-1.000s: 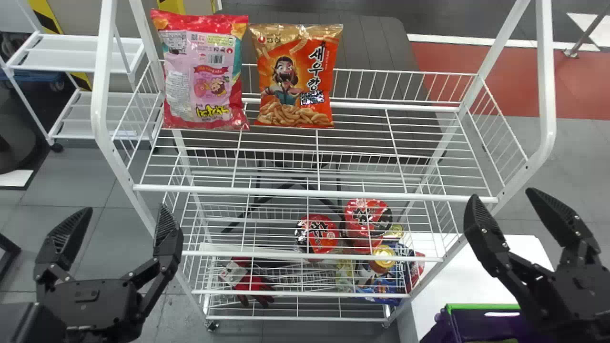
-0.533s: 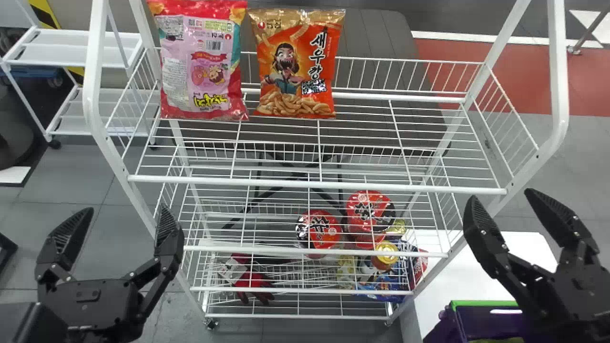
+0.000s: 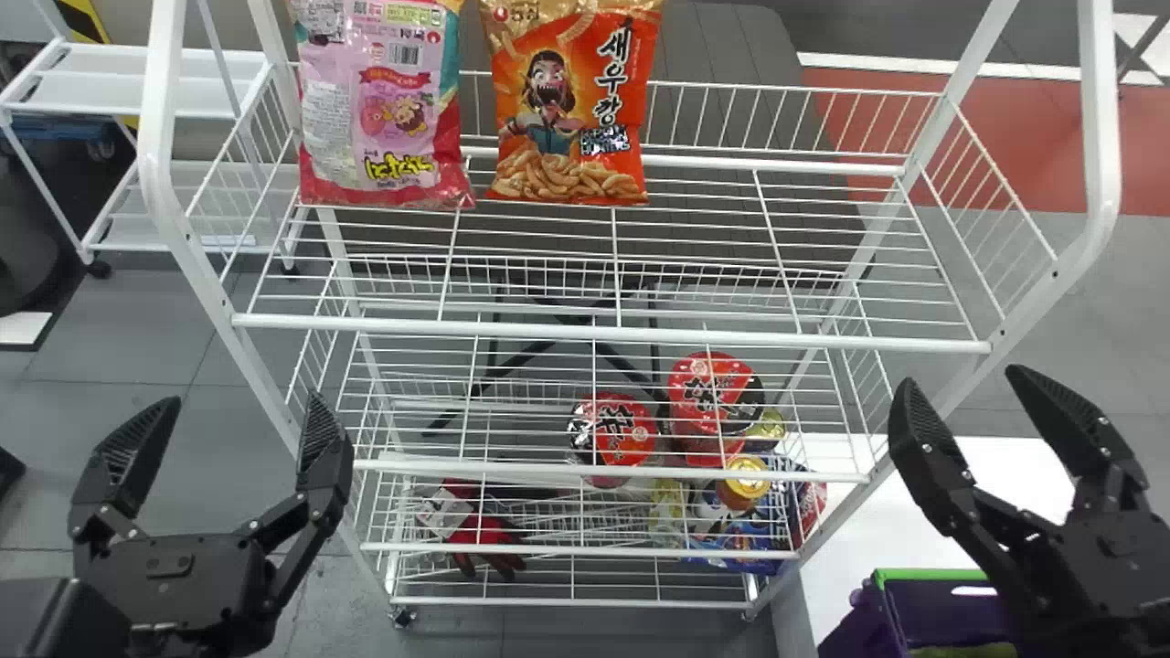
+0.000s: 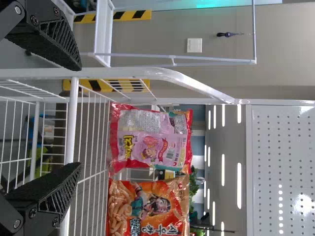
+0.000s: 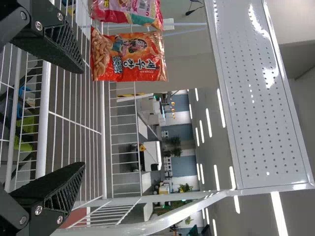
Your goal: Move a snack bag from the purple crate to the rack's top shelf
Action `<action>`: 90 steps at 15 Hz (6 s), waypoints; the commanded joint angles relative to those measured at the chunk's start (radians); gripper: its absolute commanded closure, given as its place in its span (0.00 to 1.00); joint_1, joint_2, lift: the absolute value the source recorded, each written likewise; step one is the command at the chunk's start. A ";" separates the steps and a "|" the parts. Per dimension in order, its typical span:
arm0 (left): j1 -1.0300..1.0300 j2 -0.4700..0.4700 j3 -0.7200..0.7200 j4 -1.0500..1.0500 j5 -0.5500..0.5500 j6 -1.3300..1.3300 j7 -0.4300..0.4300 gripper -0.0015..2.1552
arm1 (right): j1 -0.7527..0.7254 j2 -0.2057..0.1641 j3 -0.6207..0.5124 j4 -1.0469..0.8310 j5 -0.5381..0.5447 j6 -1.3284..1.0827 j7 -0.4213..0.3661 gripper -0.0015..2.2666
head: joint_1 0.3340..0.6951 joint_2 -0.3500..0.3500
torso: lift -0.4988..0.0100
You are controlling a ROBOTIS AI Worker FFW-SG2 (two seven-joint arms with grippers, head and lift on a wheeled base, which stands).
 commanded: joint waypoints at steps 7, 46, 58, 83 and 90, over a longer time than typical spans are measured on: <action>0.002 0.002 0.001 -0.002 0.002 0.000 0.000 0.06 | 0.002 0.002 0.000 -0.006 0.002 0.000 0.000 0.07 | 1.00 0.41 | 0.70; -0.010 0.000 -0.003 0.007 0.003 0.003 0.000 0.06 | -0.005 -0.005 0.006 0.002 0.021 0.006 0.000 0.07 | 1.00 0.41 | 0.39; -0.010 0.000 0.000 0.006 0.003 0.003 0.000 0.06 | -0.014 -0.004 0.014 0.019 0.035 0.006 0.000 0.07 | 1.00 0.42 | 0.30; 0.008 0.000 0.000 -0.011 0.002 -0.006 0.002 0.06 | -0.011 -0.007 0.025 0.016 0.039 0.003 0.000 0.07 | 1.00 0.43 | 0.10; 0.014 0.002 0.000 -0.007 0.002 -0.009 0.002 0.06 | -0.012 -0.001 0.006 -0.013 0.022 0.089 0.066 0.07 | 1.00 0.47 | 0.09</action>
